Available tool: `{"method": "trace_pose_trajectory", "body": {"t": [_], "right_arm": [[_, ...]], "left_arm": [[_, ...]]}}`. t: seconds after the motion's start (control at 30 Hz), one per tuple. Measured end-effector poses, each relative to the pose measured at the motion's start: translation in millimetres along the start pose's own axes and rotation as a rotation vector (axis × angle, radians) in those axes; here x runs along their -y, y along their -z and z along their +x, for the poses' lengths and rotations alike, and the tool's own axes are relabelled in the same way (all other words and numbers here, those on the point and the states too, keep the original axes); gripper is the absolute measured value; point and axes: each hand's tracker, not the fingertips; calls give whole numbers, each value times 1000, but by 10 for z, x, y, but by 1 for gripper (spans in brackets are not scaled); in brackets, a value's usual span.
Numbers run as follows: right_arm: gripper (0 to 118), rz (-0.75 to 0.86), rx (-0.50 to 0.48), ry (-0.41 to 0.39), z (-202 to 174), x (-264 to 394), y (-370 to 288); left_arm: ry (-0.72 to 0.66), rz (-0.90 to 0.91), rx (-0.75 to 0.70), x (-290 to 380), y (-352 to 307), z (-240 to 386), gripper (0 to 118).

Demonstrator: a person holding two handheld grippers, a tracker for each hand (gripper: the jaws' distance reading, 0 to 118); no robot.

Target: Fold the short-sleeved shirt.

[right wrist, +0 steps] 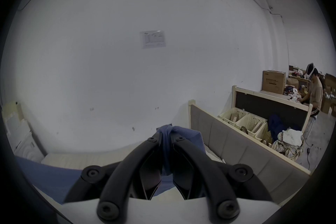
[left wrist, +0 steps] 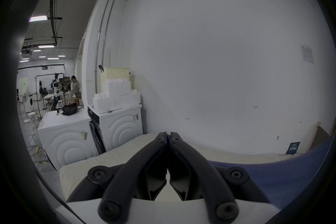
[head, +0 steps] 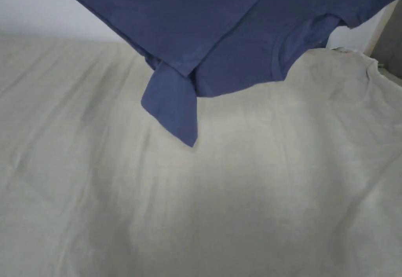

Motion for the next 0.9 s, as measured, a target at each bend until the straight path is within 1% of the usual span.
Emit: {"method": "trace_pose_trajectory", "body": {"t": [0.07,0.1,0.13,0.2,0.23,0.27,0.33,0.37,0.47,0.53,0.6,0.67,0.73,0.77,0.83,0.9], "right_arm": [[7,11,-20,13,90,15,-27],[7,16,-22,21,-228,74,380],[7,19,-21,27,-233,126,441],[7,10,-14,32,-216,282,548],[7,1,-11,35,-170,298,762],[7,-12,-11,39,-141,417,839],[7,-76,13,45,-75,699,974],[7,-114,5,55,-37,876,1062],[7,-243,17,18,105,1447,1245],[7,-310,18,-38,283,1797,1430],[7,-381,31,-81,420,2198,1487],[7,-458,54,-115,512,2671,1368],[7,-538,77,-106,682,3092,1324],[7,-569,72,-90,763,3292,1248],[7,-629,73,-70,932,3616,1124],[7,-693,58,-89,1104,3887,950]], "left_arm": [[-16,1,11,126,150,143,0],[-31,8,6,194,207,205,0],[-51,15,3,276,243,258,0],[-49,20,-2,482,346,388,0],[-38,18,-3,612,390,449,0],[-19,11,1,768,394,511,0],[23,-54,19,1079,475,613,0],[27,-97,32,1263,506,657,0],[45,-220,58,1819,533,744,0],[82,-296,62,2200,489,760,0],[111,-374,86,2568,440,721,0],[135,-467,95,2940,358,633,0],[107,-554,76,3288,229,467,0],[78,-594,70,3448,156,367,0],[67,-658,39,3713,-17,179,0],[70,-696,39,3917,-201,-2,0]]}}
